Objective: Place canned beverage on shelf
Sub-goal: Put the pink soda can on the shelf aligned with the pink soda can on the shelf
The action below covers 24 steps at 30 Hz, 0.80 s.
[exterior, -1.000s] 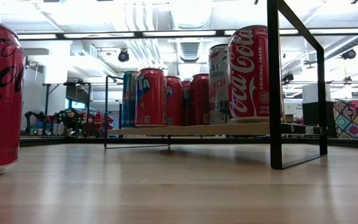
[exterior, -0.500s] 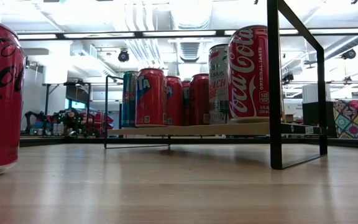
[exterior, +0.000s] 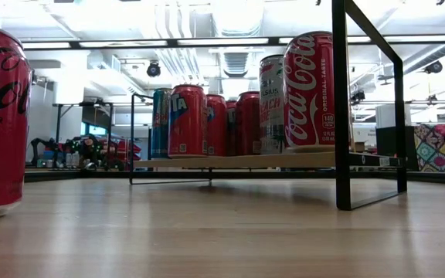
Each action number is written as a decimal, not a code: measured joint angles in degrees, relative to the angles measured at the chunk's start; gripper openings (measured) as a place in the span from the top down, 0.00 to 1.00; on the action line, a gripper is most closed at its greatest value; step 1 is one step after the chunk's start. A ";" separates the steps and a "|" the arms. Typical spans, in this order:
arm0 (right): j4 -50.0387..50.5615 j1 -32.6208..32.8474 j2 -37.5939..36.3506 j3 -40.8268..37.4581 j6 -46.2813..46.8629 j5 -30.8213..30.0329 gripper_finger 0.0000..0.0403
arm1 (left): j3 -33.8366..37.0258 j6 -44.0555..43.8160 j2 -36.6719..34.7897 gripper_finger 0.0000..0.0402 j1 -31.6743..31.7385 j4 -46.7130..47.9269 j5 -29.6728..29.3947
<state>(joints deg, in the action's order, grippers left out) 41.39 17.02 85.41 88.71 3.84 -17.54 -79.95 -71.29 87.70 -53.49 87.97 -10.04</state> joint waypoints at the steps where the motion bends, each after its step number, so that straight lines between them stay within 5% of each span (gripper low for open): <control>1: 0.00 0.00 0.00 0.00 0.00 0.01 0.98 | 0.48 0.00 0.00 0.18 0.00 -0.07 0.00; 17: 0.00 0.00 0.00 0.00 0.22 0.01 0.98 | 6.46 0.57 0.00 0.18 -0.11 -5.13 0.02; 24: -0.03 0.00 0.00 0.00 0.22 0.00 0.98 | 7.00 0.87 0.00 0.29 -0.11 -6.50 0.02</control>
<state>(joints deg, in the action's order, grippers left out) 41.36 17.02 85.41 88.71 4.05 -17.54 -72.95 -70.41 87.70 -53.60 81.47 -10.02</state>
